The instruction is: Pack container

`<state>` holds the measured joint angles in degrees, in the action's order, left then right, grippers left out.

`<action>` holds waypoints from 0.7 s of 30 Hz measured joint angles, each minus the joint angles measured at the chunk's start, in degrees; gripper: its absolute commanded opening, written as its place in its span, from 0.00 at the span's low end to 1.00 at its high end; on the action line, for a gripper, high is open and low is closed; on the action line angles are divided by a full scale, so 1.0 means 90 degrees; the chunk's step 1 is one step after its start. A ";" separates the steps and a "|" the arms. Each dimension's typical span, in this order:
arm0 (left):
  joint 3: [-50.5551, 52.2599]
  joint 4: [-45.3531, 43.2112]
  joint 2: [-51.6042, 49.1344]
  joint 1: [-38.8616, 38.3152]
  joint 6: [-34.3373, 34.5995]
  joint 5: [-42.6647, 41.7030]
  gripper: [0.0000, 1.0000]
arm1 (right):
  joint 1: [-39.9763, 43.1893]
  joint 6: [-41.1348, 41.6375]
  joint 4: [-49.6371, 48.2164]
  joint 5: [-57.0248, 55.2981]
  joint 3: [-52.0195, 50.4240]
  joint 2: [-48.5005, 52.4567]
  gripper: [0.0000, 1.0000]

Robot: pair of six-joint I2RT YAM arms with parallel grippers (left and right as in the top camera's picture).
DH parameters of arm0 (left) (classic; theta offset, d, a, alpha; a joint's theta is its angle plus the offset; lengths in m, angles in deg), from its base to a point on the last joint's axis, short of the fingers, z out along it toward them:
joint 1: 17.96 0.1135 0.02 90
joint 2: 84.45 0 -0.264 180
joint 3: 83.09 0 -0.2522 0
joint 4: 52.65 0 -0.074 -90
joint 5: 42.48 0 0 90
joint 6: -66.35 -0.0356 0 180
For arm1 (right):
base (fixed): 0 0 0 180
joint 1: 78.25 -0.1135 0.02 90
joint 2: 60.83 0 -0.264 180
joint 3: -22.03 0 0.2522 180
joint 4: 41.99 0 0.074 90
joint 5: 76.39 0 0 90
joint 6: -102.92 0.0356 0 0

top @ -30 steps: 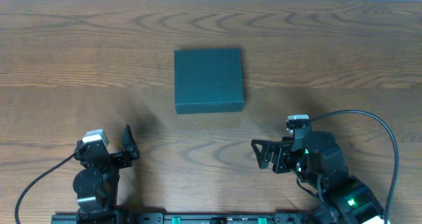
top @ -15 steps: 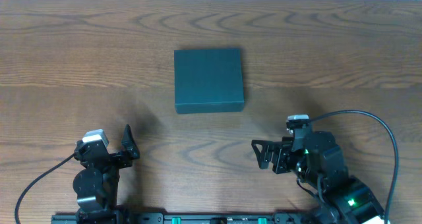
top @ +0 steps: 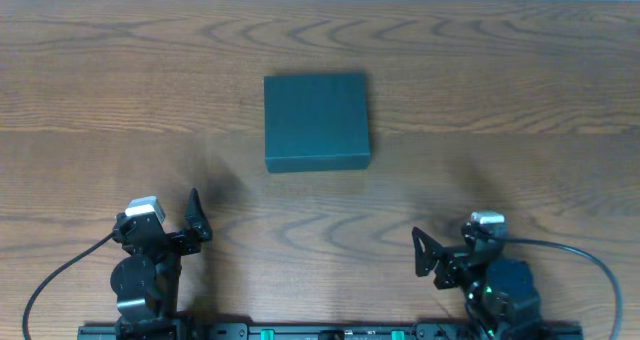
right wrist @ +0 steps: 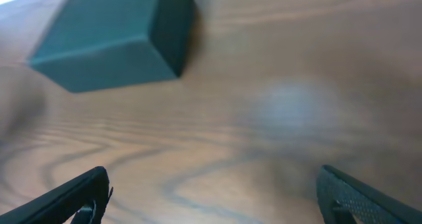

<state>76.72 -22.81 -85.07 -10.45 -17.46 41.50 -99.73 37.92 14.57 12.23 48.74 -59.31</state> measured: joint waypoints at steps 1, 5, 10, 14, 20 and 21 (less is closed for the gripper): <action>0.0000 0.0000 0.0000 0.0000 0.0000 0.0000 0.95 | 0.0000 0.0124 0.0000 -0.0019 -0.0160 -0.0053 0.99; 0.0000 0.0000 0.0000 0.0000 0.0000 0.0000 0.95 | 0.0000 0.0469 -0.0066 -0.0019 -0.0362 -0.0075 0.99; 0.0000 0.0000 0.0000 0.0000 0.0000 0.0000 0.95 | 0.0000 0.0622 -0.0066 -0.0019 -0.0362 -0.0078 0.99; 0.0000 0.0000 0.0000 0.0000 0.0000 0.0000 0.95 | 0.0000 0.0653 -0.0066 -0.0019 -0.0362 -0.0078 0.99; 0.0000 0.0000 0.0000 0.0000 0.0000 0.0000 0.95 | 0.0000 0.0670 -0.0066 -0.0019 -0.0362 -0.0078 0.99; 0.0000 0.0000 0.0000 0.0000 0.0000 0.0000 0.95 | 0.0000 0.0670 -0.0066 -0.0019 -0.0362 -0.0078 0.99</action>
<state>76.72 -22.81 -85.07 -10.45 -17.46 41.50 -99.73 43.95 13.98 12.05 45.48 -60.01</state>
